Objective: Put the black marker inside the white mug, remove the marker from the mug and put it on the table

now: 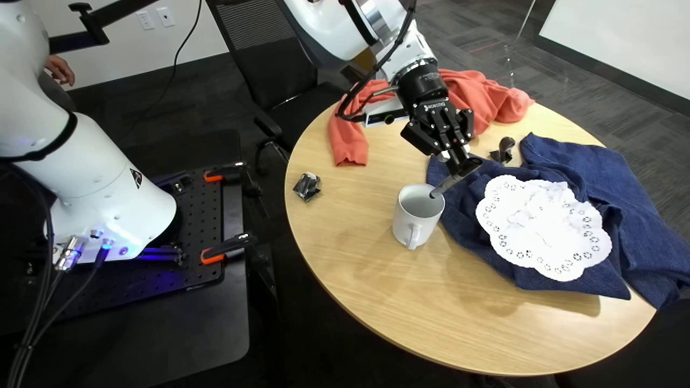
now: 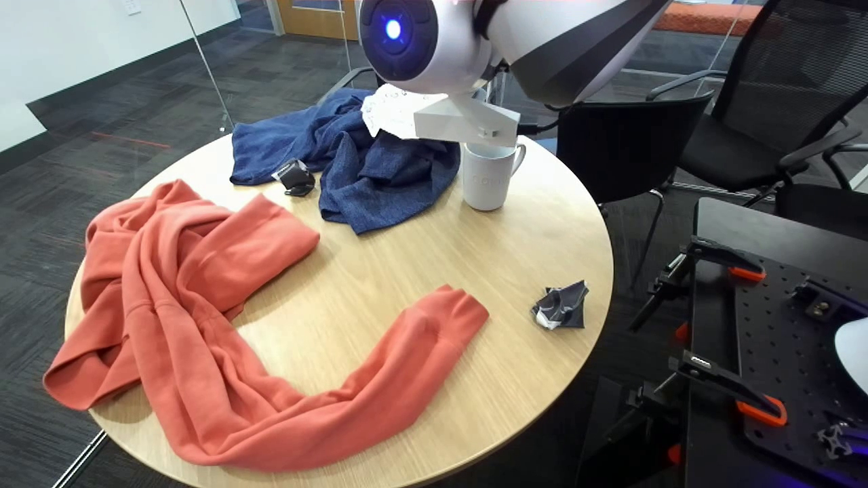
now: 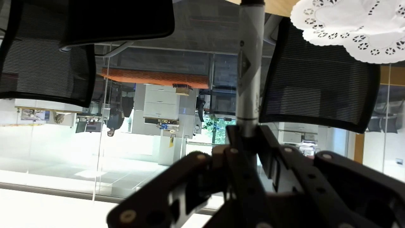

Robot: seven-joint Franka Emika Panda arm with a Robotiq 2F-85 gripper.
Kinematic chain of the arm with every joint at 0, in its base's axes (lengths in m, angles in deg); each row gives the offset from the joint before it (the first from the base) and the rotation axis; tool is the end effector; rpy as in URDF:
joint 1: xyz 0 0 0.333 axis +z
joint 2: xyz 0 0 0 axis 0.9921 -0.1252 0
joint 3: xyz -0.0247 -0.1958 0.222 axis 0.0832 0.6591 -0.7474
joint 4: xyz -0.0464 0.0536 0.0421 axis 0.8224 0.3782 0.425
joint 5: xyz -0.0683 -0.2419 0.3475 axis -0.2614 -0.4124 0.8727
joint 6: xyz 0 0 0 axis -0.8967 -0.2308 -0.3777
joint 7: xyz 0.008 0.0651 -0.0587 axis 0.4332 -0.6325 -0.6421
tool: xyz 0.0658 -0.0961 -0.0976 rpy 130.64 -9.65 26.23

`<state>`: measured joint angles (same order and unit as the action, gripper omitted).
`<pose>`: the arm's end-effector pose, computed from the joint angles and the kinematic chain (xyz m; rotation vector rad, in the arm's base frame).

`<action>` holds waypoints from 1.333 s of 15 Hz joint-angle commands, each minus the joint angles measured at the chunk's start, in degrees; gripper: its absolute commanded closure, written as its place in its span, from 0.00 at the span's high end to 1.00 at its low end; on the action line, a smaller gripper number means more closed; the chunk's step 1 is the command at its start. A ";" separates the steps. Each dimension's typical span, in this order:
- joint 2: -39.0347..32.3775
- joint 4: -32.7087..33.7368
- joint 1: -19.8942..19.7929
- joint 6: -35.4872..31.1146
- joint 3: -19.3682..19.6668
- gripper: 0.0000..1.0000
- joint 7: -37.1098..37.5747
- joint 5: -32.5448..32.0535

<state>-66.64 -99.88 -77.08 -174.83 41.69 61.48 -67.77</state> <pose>0.5806 -0.0742 0.1560 1.6365 -1.3095 0.9950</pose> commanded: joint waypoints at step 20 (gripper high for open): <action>-7.23 2.91 -0.16 2.40 -2.53 0.76 0.75 3.31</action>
<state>-74.15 -97.53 -77.03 -174.64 40.03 61.48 -65.27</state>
